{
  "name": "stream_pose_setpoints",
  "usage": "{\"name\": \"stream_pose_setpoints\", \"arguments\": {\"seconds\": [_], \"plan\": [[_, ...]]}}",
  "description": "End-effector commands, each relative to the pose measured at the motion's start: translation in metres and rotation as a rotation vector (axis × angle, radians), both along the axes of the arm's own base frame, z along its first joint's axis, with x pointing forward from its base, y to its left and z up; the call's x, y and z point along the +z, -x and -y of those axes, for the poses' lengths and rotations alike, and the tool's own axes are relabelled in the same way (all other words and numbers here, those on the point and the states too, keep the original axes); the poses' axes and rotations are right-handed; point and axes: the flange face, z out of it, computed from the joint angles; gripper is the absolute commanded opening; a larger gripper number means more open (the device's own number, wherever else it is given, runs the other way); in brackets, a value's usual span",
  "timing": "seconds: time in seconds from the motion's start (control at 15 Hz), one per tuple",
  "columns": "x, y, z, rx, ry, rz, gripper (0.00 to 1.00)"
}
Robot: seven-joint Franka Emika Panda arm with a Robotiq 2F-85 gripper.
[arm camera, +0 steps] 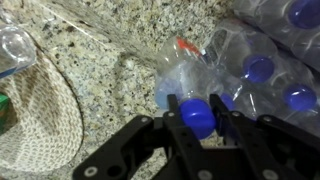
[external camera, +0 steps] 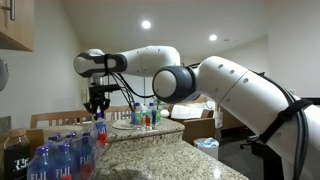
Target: Put three bottles of water a step above
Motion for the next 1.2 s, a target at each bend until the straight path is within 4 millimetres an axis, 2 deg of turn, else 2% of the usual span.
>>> {"name": "stream_pose_setpoints", "arguments": {"seconds": [0.0, 0.27, 0.47, 0.8, 1.13], "plan": [[0.047, 0.019, 0.011, -0.022, 0.022, 0.011, 0.10], [0.081, 0.025, 0.036, -0.075, 0.022, 0.054, 0.10], [0.089, 0.024, 0.059, -0.113, 0.026, 0.063, 0.10], [0.077, 0.017, 0.103, -0.183, 0.018, 0.029, 0.10], [0.056, 0.005, 0.124, -0.215, 0.002, 0.019, 0.10]]}}
